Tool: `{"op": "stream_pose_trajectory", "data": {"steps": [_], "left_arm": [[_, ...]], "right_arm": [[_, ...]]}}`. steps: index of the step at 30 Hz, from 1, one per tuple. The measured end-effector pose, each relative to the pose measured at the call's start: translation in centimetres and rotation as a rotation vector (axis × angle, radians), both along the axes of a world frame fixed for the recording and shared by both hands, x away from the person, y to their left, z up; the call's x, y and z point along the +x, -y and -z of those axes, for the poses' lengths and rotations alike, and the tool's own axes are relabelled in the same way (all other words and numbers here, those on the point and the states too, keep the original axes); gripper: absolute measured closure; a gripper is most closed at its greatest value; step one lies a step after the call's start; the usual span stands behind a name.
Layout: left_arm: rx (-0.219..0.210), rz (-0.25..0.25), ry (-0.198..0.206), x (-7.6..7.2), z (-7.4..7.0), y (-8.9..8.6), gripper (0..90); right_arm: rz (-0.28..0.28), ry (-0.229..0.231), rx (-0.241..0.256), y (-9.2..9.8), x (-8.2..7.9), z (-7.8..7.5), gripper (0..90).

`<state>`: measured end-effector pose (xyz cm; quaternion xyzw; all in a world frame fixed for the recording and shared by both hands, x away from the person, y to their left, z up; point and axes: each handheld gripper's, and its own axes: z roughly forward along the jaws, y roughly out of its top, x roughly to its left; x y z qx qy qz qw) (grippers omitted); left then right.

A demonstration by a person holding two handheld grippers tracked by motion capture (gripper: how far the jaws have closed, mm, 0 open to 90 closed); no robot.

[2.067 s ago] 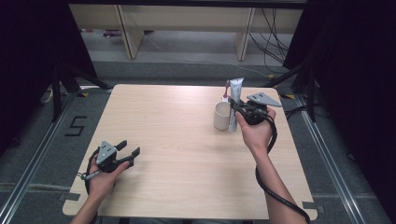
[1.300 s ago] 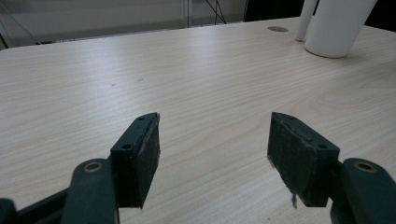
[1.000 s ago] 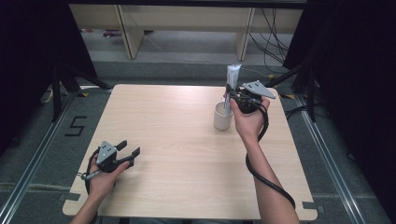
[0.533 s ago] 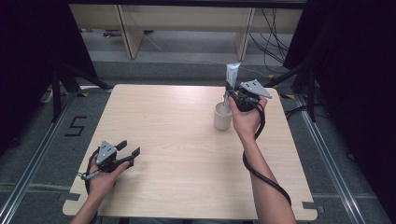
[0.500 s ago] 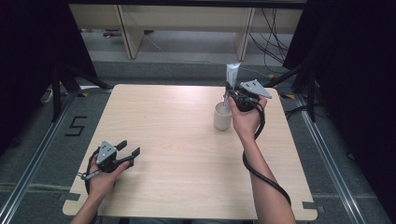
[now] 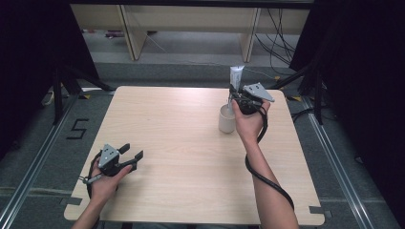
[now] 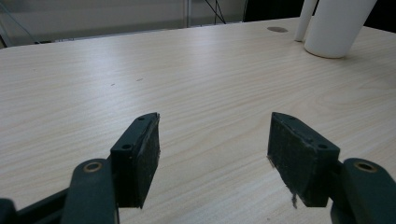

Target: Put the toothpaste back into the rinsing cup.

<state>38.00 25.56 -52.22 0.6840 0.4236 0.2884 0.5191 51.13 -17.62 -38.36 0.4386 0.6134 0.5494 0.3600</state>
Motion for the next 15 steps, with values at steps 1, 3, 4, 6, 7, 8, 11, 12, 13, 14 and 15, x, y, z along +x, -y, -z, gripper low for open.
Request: {"op": "stream_pose_trajectory", "data": {"steps": [1,3,4,6,7,8,11,12,13,14,15], "left_arm": [[0.001,-0.001,0.0,-0.01,0.0,0.01,34.3],[-0.001,0.001,0.0,0.0,0.0,-0.01,34.3],[0.0,0.0,0.0,-0.01,-0.01,-0.01,34.3],[0.002,-0.002,0.0,-0.02,-0.01,0.0,34.3],[0.001,-0.002,-0.001,-0.02,-0.01,0.0,34.3],[0.0,0.001,-0.001,-0.01,0.0,-0.01,34.3],[0.001,-0.001,0.0,0.0,0.0,-0.01,34.3],[0.0,-0.001,0.0,0.0,0.0,0.0,34.3],[0.001,-0.001,-0.001,-0.01,-0.01,0.0,34.3],[-0.001,0.001,0.0,0.0,0.0,0.0,34.3],[-0.001,0.001,0.0,0.0,0.0,-0.01,34.3]], "right_arm": [[0.002,-0.007,0.001,-0.06,0.01,0.08,75.2],[0.01,-0.003,-0.001,-0.15,0.11,0.26,75.2],[0.003,-0.006,-0.008,-0.17,0.18,0.32,75.2],[0.015,-0.015,0.011,-0.32,0.1,0.46,75.2],[0.01,-0.013,0.003,-0.28,0.16,0.5,75.1],[0.008,-0.009,0.003,-0.29,0.24,0.57,75.2],[0.014,-0.008,0.007,-0.35,0.29,0.7,75.1],[0.011,-0.005,0.004,-0.33,0.37,0.76,75.1],[0.01,-0.007,0.002,-0.31,0.4,0.81,75.1],[0.004,-0.008,-0.003,-0.32,0.44,0.89,75.1],[0.011,-0.02,0.005,-0.38,0.41,0.93,75.1]]}}
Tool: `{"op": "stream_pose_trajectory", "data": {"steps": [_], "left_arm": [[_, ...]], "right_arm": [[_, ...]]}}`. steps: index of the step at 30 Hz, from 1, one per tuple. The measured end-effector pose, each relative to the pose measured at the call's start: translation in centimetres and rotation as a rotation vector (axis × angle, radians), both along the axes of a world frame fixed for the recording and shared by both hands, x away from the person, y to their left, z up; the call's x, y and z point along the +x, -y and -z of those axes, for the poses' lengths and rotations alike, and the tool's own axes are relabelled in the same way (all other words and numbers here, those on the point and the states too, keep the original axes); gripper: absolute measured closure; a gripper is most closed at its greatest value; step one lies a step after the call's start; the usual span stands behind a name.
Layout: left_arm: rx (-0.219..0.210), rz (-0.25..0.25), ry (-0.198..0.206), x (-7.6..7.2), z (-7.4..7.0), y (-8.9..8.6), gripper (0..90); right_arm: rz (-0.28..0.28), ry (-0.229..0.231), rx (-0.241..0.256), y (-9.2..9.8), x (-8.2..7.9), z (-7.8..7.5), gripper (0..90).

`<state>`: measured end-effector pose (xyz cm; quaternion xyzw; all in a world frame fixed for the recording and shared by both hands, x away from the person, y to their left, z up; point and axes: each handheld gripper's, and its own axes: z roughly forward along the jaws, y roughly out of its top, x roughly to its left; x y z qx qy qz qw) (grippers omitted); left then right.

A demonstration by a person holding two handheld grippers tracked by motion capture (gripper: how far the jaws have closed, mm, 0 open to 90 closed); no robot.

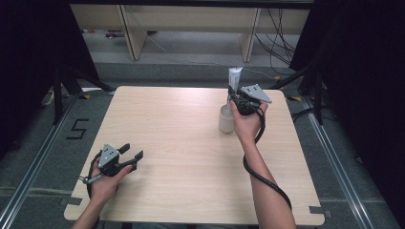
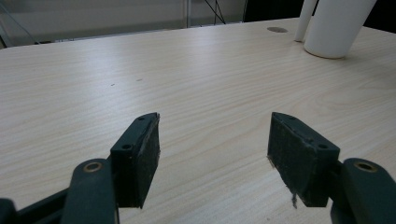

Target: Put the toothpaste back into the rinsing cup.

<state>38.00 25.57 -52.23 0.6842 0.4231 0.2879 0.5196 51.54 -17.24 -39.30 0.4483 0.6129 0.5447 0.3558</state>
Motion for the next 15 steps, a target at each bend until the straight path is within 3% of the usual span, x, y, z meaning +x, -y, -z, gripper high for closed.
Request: {"op": "stream_pose_trajectory", "data": {"steps": [2,15], "left_arm": [[0.001,-0.002,0.0,0.0,0.0,0.0,34.3],[0.0,0.0,0.0,0.0,0.0,0.0,34.3]], "right_arm": [[-0.003,0.016,0.002,0.0,0.2,0.2,75.1],[0.014,-0.005,0.006,0.0,0.4,1.4,74.9]]}}
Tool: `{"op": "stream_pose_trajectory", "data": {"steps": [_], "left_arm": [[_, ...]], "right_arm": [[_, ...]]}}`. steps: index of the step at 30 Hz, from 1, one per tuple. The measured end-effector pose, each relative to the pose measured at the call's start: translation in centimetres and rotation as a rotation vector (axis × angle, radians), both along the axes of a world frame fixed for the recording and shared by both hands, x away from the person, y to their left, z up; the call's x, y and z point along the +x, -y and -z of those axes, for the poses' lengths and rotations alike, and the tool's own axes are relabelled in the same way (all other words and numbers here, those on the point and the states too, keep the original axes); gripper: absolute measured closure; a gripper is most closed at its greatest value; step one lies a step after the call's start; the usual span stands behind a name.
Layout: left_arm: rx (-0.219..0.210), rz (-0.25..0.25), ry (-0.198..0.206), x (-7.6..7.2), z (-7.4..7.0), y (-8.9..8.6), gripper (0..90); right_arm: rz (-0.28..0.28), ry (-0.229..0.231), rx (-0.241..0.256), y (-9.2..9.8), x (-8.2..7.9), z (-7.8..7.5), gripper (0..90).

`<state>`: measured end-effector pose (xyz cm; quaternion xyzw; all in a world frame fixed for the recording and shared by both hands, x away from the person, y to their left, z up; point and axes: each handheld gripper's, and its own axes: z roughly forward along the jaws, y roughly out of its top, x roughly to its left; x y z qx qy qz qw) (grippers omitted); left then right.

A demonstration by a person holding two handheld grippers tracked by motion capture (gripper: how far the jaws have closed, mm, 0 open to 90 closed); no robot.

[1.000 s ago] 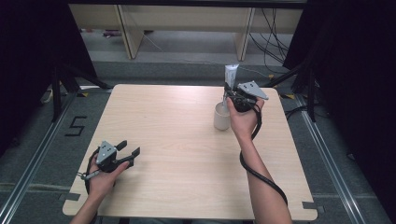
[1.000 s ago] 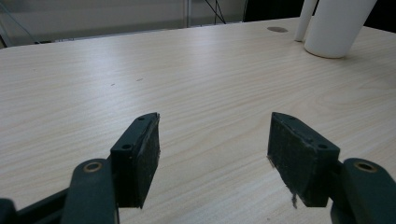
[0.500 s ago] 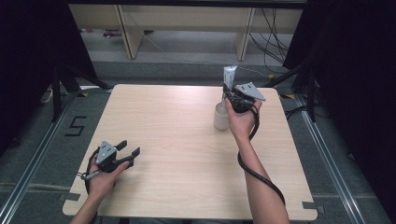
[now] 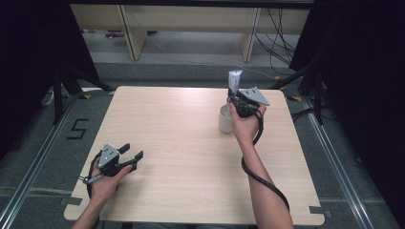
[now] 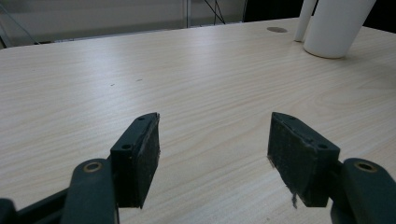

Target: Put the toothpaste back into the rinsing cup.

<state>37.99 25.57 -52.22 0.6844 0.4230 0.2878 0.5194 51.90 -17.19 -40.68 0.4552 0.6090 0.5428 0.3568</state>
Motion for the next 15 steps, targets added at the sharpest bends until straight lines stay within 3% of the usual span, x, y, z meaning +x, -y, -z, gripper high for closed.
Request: {"op": "stream_pose_trajectory", "data": {"steps": [15], "left_arm": [[0.001,-0.001,0.001,0.0,0.0,0.0,34.2]], "right_arm": [[0.015,-0.02,-0.006,-0.2,0.1,1.2,74.8]]}}
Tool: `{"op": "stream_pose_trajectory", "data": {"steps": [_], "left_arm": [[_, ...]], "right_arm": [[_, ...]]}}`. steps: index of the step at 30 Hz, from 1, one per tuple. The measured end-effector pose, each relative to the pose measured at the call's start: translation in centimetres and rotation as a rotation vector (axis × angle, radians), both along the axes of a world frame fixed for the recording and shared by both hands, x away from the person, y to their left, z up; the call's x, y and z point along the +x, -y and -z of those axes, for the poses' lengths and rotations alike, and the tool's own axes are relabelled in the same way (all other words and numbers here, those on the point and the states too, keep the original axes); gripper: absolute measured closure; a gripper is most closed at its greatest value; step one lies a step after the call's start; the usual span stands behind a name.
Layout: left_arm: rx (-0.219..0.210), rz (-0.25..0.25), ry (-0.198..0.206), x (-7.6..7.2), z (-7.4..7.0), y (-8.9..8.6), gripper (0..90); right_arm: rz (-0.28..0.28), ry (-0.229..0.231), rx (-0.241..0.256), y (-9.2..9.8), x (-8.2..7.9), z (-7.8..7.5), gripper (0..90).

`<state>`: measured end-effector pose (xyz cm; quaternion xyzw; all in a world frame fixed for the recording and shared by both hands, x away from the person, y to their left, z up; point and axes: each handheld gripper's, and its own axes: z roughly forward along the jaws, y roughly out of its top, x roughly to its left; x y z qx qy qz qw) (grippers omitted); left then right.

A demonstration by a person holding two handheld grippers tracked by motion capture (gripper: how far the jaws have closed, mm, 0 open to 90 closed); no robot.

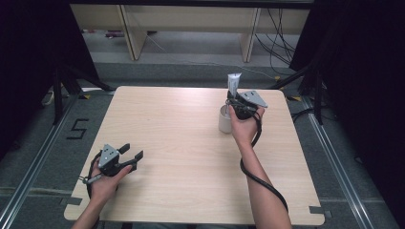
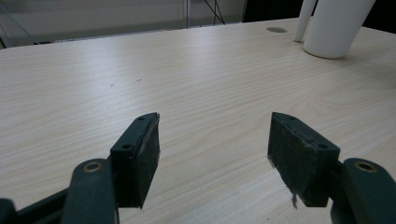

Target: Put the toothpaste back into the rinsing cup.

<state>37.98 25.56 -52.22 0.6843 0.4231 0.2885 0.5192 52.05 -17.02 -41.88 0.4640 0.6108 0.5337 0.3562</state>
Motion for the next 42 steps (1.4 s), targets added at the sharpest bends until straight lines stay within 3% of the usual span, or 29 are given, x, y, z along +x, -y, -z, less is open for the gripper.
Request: {"op": "stream_pose_trajectory", "data": {"steps": [9,10,13,24,31,33,36,38,40,42], "left_arm": [[0.0,0.0,0.0,0.0,0.0,0.0,34.2],[0.0,0.001,0.0,0.0,0.0,0.0,34.2],[0.0,0.001,-0.001,0.0,0.0,0.0,34.2],[-0.001,0.004,-0.001,0.0,0.0,0.0,34.2],[-0.002,0.003,-0.001,0.0,0.0,0.0,34.2],[-0.001,0.004,-0.001,0.0,0.0,0.0,34.2],[-0.001,0.003,-0.001,0.0,0.0,0.0,34.2],[-0.001,0.004,-0.001,0.0,0.0,0.0,34.2],[-0.002,0.003,-0.002,0.1,0.0,0.0,34.2],[-0.001,0.004,-0.002,0.1,0.0,0.0,34.2]], "right_arm": [[-0.006,-0.006,-0.016,0.0,0.2,0.8,74.7],[-0.003,-0.016,0.0,0.0,0.2,0.9,74.8],[-0.003,-0.005,-0.022,0.0,0.3,1.1,74.7],[0.004,-0.052,-0.013,-0.1,0.2,2.0,74.6],[0.004,-0.058,-0.036,0.1,0.4,2.5,74.5],[0.013,-0.076,-0.017,0.0,0.3,2.6,74.5],[0.015,-0.074,-0.021,0.0,0.4,2.8,74.4],[0.005,-0.071,-0.055,0.2,0.6,2.9,74.4],[0.009,-0.086,-0.026,0.1,0.4,3.0,74.4],[0.006,-0.084,-0.051,0.2,0.5,3.1,74.3]]}}
